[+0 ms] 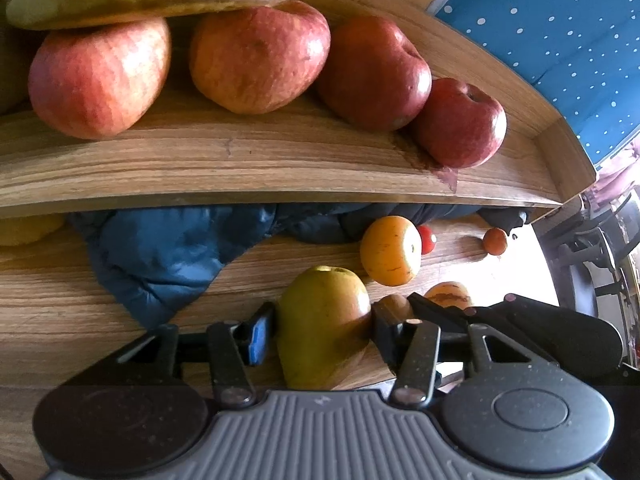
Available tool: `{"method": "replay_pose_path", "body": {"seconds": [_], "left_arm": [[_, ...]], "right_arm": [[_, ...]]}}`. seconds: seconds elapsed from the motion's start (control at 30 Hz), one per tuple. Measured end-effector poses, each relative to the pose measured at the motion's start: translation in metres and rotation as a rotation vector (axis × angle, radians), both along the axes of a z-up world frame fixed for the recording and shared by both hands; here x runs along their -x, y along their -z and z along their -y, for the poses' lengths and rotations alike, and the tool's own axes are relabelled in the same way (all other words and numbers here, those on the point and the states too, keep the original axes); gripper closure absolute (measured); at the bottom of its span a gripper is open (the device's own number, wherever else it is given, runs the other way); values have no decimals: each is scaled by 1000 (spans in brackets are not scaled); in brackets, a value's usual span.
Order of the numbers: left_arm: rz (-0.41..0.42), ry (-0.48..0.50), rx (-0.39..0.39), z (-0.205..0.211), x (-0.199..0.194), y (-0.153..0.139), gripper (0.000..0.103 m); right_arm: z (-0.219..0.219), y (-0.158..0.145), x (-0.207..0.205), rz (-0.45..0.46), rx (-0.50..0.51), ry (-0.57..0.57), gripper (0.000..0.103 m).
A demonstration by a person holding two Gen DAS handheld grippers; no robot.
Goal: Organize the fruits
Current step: 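Carry the mango and small kiwi onto the tray and open both tools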
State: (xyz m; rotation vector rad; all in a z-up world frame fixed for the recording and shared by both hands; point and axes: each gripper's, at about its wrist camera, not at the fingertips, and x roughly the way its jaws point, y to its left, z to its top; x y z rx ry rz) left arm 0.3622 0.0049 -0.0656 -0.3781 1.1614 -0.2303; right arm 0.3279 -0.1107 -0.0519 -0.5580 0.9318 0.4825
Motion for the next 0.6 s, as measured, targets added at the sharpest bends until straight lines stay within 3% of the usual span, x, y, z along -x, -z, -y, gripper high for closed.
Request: {"method": "replay_pose_path", "body": {"seconds": [0.6], "left_arm": [[73, -11, -33, 13, 26, -31, 48]], "right_arm": [[22, -26, 32, 48, -53, 25, 75]]}}
